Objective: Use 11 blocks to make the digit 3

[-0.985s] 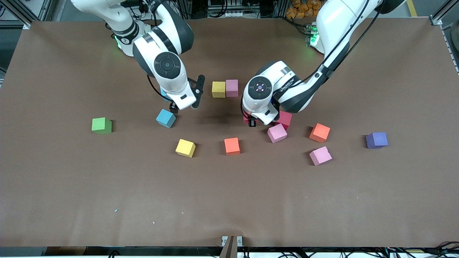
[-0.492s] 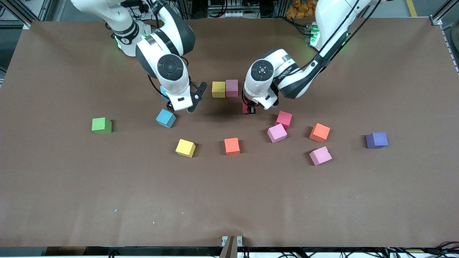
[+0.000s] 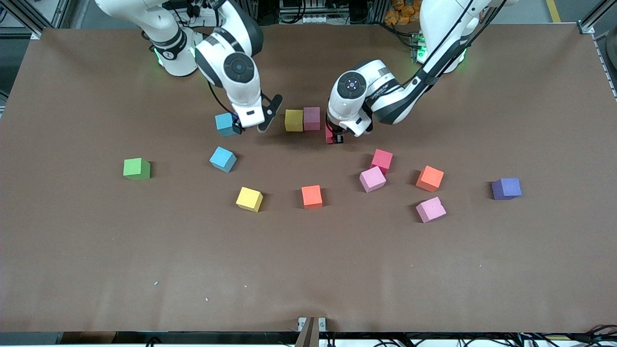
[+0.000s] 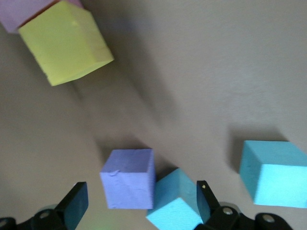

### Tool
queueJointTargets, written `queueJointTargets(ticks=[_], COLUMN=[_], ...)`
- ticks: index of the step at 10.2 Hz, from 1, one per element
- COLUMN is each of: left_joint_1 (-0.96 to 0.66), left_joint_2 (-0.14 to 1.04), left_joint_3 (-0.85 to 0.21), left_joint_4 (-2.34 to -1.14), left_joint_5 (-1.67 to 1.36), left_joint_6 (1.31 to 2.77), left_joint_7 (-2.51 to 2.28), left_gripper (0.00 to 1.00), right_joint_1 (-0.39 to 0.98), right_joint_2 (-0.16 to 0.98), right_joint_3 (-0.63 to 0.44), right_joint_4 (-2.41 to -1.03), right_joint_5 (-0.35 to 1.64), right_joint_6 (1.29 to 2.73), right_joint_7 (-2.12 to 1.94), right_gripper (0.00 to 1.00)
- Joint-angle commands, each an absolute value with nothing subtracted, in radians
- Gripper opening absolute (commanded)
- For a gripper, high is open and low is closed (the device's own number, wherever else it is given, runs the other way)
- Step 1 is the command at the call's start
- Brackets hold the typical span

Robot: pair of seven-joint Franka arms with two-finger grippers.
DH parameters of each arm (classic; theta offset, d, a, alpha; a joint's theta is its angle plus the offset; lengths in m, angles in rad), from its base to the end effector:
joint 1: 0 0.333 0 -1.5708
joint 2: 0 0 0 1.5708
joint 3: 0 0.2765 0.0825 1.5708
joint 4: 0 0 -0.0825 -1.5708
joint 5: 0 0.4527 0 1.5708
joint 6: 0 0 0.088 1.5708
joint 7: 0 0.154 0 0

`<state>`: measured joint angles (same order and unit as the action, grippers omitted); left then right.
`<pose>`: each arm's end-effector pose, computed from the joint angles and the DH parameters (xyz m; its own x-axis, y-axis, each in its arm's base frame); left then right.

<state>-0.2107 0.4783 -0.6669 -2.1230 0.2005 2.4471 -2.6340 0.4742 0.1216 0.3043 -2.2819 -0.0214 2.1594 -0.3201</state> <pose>0.3566 -0.4787 0.0911 -0.0811 0.9950 -0.0587 0.9850 0.0710 -0.1576 0.3749 0.3751 0.1504 0.4204 0.8810 -0.2169 0.8891 -0.4477 -0.0950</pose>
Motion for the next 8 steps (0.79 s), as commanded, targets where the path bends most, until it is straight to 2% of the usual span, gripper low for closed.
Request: queueJointTargets(ticks=[1, 3, 8], left_joint_1=[-0.222, -0.259, -0.273], left_joint_2=[0.426, 0.425, 0.431], left_joint_3=[-0.678, -0.678, -0.678], left_joint_4=[-2.190, -2.194, -2.200], left_joint_5=[0.192, 0.193, 0.202], left_joint_6=[2.489, 2.503, 2.510], left_joint_7=[-2.686, -2.715, -2.726], left_gripper=[0.00, 0.00, 0.00], right_joint_1=[0.472, 0.474, 0.472], right_joint_2=[0.072, 0.087, 0.124], right_joint_3=[0.318, 0.333, 0.331], right_joint_4=[-2.431, -2.502, -2.513], right_joint_5=[-0.025, -0.025, -0.028], right_joint_6=[2.286, 2.385, 2.398], right_joint_7=[-0.299, -0.313, -0.371], right_gripper=[1.00, 1.00, 1.00])
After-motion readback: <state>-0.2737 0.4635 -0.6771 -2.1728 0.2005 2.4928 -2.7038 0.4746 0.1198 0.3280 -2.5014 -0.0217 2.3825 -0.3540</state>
